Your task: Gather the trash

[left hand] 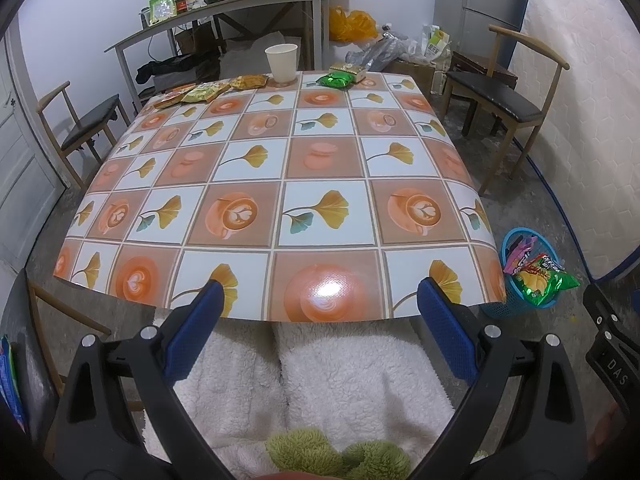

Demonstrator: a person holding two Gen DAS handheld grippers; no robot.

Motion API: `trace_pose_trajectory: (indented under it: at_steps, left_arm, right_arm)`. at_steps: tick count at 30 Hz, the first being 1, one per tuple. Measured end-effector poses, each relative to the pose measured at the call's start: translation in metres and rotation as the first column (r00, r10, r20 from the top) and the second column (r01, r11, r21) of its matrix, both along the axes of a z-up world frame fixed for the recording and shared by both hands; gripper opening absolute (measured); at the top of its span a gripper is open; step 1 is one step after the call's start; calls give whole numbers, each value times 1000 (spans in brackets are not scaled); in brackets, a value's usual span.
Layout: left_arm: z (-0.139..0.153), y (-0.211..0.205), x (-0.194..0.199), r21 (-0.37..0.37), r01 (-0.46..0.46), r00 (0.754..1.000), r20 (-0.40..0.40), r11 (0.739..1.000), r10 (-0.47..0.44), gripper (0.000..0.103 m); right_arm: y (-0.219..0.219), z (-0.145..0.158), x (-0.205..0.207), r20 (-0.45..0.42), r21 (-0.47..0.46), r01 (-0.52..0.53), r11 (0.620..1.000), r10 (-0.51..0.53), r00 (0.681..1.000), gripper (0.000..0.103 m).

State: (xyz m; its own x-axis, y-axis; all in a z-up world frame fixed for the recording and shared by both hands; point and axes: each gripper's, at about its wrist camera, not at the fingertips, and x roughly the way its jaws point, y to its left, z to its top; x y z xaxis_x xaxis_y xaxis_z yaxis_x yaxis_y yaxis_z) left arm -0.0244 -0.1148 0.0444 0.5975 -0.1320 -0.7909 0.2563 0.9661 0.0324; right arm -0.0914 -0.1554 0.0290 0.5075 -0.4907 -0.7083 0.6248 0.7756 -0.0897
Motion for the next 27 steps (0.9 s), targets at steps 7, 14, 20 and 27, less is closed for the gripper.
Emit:
trace_pose_trajectory:
  at_steps: [7, 14, 20, 27]
  left_arm:
    - [0, 1, 0, 0, -1, 1000, -1, 1000, 1, 93]
    - [0, 0, 0, 1, 0, 1000, 0, 1000, 0, 93]
    - [-1, 0, -1, -1, -1, 1000, 0, 1000, 1, 93]
    - [0, 1, 0, -3, -5, 1000, -1, 1000, 5, 93]
  right_arm:
    - [0, 0, 0, 0, 1, 0, 1000, 0, 1000, 96]
    - [0, 0, 0, 1, 0, 0, 1000, 0, 1000, 96]
    - [0, 0, -1, 1, 2, 1, 1000, -1, 1000, 96]
    - [1, 0, -1, 3, 0, 0, 1000, 0, 1000, 96]
